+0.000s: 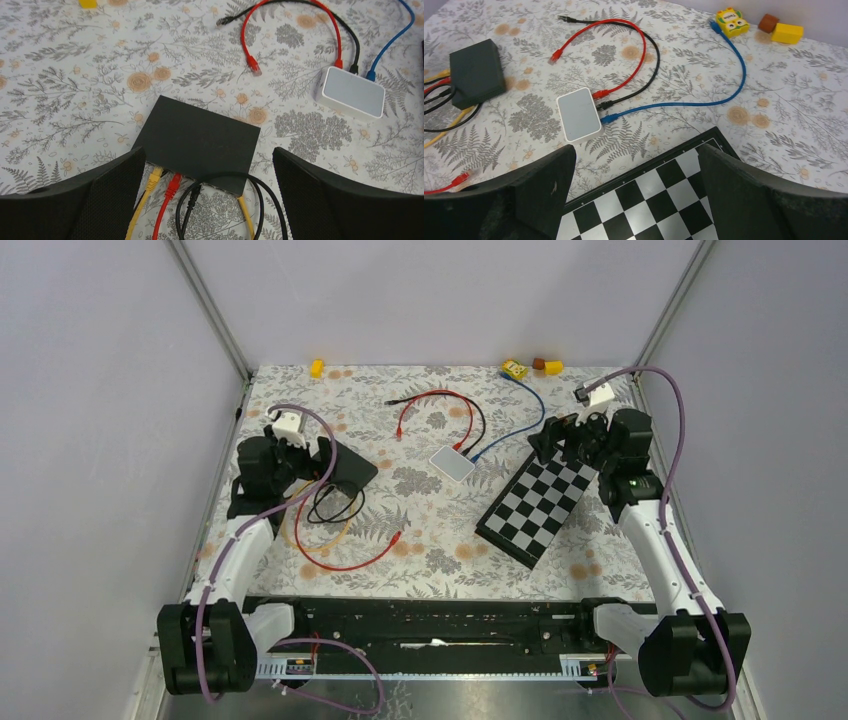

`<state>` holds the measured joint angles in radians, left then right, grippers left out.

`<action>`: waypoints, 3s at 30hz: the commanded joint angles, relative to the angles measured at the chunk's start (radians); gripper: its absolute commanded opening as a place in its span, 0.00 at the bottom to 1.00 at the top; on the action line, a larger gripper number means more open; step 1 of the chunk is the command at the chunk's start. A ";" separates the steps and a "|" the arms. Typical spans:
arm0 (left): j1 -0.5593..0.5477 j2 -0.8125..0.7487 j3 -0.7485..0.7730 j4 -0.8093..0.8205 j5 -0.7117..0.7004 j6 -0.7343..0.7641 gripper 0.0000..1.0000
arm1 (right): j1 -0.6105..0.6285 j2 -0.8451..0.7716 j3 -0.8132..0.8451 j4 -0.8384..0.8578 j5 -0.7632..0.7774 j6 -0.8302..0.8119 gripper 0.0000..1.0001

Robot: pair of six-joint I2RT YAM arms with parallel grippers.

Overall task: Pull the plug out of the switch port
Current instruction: Move the switch port to the center of the board.

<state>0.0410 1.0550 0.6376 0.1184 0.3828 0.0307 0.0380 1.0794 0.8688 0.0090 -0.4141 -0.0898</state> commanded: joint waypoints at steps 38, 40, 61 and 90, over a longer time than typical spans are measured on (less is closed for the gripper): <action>-0.026 0.115 0.122 -0.117 0.115 0.061 0.98 | 0.390 1.010 0.714 -0.430 0.019 -0.243 0.93; -0.026 0.111 0.122 -0.117 0.112 0.063 0.98 | 0.392 1.026 0.726 -0.436 0.004 -0.232 0.92; -0.032 0.119 0.118 -0.117 0.107 0.069 0.97 | 0.491 0.877 0.462 -0.268 -0.080 0.018 0.85; -0.035 0.113 0.122 -0.115 0.104 0.060 0.97 | 0.432 0.919 0.642 -0.239 0.194 -0.060 0.81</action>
<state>0.0097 1.1809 0.7136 -0.0147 0.4747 0.0818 0.5354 1.9358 1.4265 -0.2195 -0.2241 -0.2039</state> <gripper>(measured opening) 0.973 0.834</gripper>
